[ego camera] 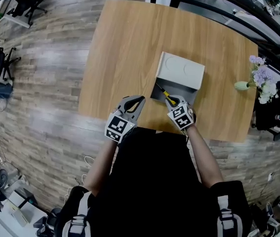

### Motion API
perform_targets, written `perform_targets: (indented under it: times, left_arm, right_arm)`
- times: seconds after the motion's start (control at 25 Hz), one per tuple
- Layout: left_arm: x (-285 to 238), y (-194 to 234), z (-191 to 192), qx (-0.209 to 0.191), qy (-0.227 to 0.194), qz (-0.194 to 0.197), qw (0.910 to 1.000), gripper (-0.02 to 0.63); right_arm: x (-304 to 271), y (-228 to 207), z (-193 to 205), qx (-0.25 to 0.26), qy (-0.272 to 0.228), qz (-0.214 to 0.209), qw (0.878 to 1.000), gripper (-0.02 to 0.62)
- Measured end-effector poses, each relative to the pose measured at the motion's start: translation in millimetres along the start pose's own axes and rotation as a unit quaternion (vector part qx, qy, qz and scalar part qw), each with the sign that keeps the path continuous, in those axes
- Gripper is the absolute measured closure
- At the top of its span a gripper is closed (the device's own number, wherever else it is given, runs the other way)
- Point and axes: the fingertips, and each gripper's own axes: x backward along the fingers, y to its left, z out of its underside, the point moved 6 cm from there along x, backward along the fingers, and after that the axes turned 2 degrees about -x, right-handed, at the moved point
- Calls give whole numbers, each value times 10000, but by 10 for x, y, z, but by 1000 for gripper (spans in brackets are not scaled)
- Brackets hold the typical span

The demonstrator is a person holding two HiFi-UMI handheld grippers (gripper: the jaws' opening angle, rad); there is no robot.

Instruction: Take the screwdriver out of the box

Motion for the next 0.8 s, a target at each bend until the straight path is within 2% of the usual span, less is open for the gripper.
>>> perform_targets:
  times: [0.2,0.44,0.8]
  left_arm:
    - [42,11,27,57,-1,-44,10000,583]
    - [115,65,74,112,20,-121,9999,583]
    - [171,73,58,93,34,-117,9999,584]
  right_arm:
    - [-127,-104,39,-103,280,49,9995,557]
    - [-274,-149,86,-197,540,24,9983,488]
    - [-376,-206,101,-296,760,8,9967,488]
